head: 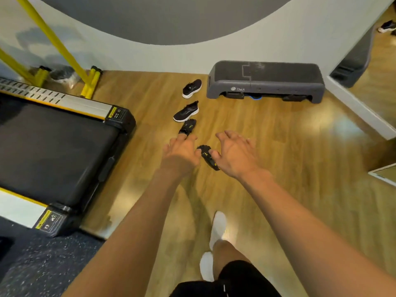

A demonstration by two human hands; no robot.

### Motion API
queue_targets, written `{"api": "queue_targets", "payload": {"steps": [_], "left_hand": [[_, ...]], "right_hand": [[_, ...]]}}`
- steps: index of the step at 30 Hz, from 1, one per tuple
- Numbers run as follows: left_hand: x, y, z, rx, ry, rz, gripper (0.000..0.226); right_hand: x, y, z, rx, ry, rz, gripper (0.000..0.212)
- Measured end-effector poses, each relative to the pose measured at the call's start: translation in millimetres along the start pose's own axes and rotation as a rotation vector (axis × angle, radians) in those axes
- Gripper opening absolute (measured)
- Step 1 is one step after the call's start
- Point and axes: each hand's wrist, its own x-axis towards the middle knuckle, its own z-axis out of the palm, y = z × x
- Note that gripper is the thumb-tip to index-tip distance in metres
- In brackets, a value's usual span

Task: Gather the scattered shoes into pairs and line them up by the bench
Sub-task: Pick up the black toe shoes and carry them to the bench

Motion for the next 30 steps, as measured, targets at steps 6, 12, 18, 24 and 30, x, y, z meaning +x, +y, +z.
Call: {"api": "queue_targets", "payload": {"steps": [6,12,18,24,30], "left_hand": [[116.2,-11.3,-5.1,0.025,-0.047,-0.011,0.047],[225.0,-43.2,14.2,-0.032,-0.122,-0.009,0.046],[329.9,-89.5,83.4,-0.168,-0.273,-0.030,0.042],[416.6,-140.6,229.6,-0.231,-0.424,-0.064,0.041],[470.2,-193.6,400.1,-0.132,-0.597,0.011,0.040]], "right_hand": [[121.8,-8.9,17.4,0.038,-0.103,0.012,0.054],[223.8,-11.1,37.0,0.070,-0.145,0.059,0.053],[316.7,8.8,104.0,0.115,-0.274,0.244,0.055],[406.4,36.9,258.1,0.201,-0.344,0.398,0.054],[453.3,96.5,440.8,0.166,-0.430,0.466,0.056]]}}
